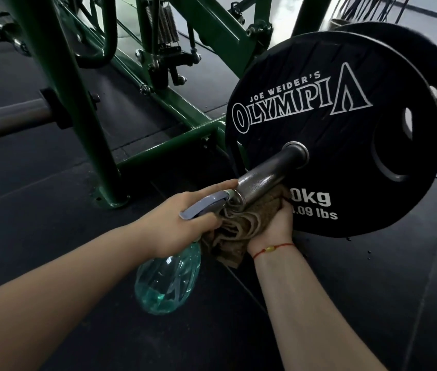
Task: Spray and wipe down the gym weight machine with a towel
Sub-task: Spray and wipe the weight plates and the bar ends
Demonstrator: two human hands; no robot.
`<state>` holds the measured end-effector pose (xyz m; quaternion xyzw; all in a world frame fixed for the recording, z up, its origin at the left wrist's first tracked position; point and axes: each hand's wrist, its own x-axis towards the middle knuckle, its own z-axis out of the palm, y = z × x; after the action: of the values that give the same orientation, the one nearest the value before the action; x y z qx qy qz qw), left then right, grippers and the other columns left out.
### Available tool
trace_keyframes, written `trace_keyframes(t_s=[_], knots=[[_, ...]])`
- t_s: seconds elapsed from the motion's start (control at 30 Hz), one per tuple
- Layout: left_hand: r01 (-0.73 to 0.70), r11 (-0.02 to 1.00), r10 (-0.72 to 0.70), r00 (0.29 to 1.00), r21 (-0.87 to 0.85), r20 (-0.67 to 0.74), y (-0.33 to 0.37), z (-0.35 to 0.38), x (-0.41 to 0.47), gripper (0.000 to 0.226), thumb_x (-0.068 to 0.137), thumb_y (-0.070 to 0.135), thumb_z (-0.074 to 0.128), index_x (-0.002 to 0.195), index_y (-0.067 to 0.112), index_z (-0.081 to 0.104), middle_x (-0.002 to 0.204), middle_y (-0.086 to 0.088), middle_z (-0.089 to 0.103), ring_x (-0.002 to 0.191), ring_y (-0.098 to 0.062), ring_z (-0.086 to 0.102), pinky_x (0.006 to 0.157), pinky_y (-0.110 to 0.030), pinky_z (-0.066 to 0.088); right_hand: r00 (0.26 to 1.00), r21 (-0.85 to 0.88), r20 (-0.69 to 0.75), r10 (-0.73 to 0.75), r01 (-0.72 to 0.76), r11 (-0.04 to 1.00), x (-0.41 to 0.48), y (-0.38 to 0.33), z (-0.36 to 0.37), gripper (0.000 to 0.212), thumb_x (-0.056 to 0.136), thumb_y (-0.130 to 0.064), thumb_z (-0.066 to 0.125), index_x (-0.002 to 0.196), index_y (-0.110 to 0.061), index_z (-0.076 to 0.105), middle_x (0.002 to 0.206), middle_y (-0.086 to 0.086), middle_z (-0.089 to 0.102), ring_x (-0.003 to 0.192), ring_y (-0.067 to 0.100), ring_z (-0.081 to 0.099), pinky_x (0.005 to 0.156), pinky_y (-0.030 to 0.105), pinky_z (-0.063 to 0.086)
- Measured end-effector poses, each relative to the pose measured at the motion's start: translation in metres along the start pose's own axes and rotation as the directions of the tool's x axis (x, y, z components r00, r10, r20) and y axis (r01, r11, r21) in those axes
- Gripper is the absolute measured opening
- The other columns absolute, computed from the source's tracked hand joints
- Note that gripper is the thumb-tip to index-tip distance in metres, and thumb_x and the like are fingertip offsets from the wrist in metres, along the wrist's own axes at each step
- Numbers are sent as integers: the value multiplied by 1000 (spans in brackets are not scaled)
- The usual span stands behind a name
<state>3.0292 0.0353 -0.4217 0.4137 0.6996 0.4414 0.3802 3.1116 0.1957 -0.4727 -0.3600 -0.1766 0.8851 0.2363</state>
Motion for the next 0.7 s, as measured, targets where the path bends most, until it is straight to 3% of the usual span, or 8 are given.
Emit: trace_keyframes(t_s=[0.07, 0.17, 0.23, 0.3, 0.37, 0.6, 0.7], knots=[[-9, 1000, 9, 1000, 5, -2, 0, 0, 0, 65, 85, 31, 55, 141, 62, 42, 127, -25, 64, 110, -46, 64, 96, -64, 51, 998, -54, -41, -55, 52, 997, 5, -8, 5, 49, 99, -55, 38, 114, -16, 63, 91, 12, 73, 76, 28, 74, 61, 31, 57], [-8, 999, 8, 1000, 40, 5, 0, 0, 0, 66, 85, 29, 53, 141, 61, 41, 99, -17, 71, 79, -37, 62, 77, -55, 52, 968, -74, -156, -195, 186, 980, 25, -34, 6, 52, 104, -53, 31, 128, -15, 58, 115, 11, 67, 97, 27, 64, 73, 33, 48], [4, 998, -5, 1000, 62, 23, 0, -1, 0, 68, 85, 31, 53, 142, 65, 37, 86, -10, 71, 82, -38, 63, 79, -54, 53, 958, -82, -200, -207, 194, 977, 39, -52, 5, 57, 104, -56, 30, 137, -16, 56, 132, 10, 62, 106, 28, 59, 85, 36, 44], [7, 998, -10, 999, 65, 34, 0, -2, 1, 69, 84, 32, 53, 140, 67, 36, 82, -8, 70, 85, -37, 65, 83, -55, 54, 963, -64, -189, -191, 182, 981, 45, -57, 5, 61, 103, -59, 30, 139, -18, 55, 137, 11, 60, 104, 28, 60, 84, 38, 45], [6, 998, -8, 999, 59, 35, 1, -2, 0, 69, 82, 33, 53, 137, 71, 37, 81, -8, 71, 87, -37, 66, 84, -55, 54, 975, -31, -131, -180, 177, 984, 45, -52, 4, 63, 101, -62, 30, 140, -19, 55, 136, 12, 61, 108, 29, 61, 80, 39, 48], [-9, 995, 6, 999, 96, 32, -4, -3, 4, 70, 83, 31, 54, 138, 71, 35, 89, -9, 73, 84, -38, 65, 83, -56, 55, 991, -107, -62, -116, 109, 988, 32, -32, 3, 65, 96, -63, 44, 138, -14, 56, 130, 16, 64, 113, 33, 64, 93, 45, 54], [-16, 995, 15, 1000, 99, 11, -3, -2, 4, 71, 82, 31, 53, 140, 68, 36, 105, -12, 73, 70, -30, 58, 69, -47, 52, 992, -188, -94, -90, 71, 980, 23, -27, 4, 64, 94, -61, 49, 140, -16, 55, 126, 14, 66, 106, 32, 67, 77, 40, 59]])
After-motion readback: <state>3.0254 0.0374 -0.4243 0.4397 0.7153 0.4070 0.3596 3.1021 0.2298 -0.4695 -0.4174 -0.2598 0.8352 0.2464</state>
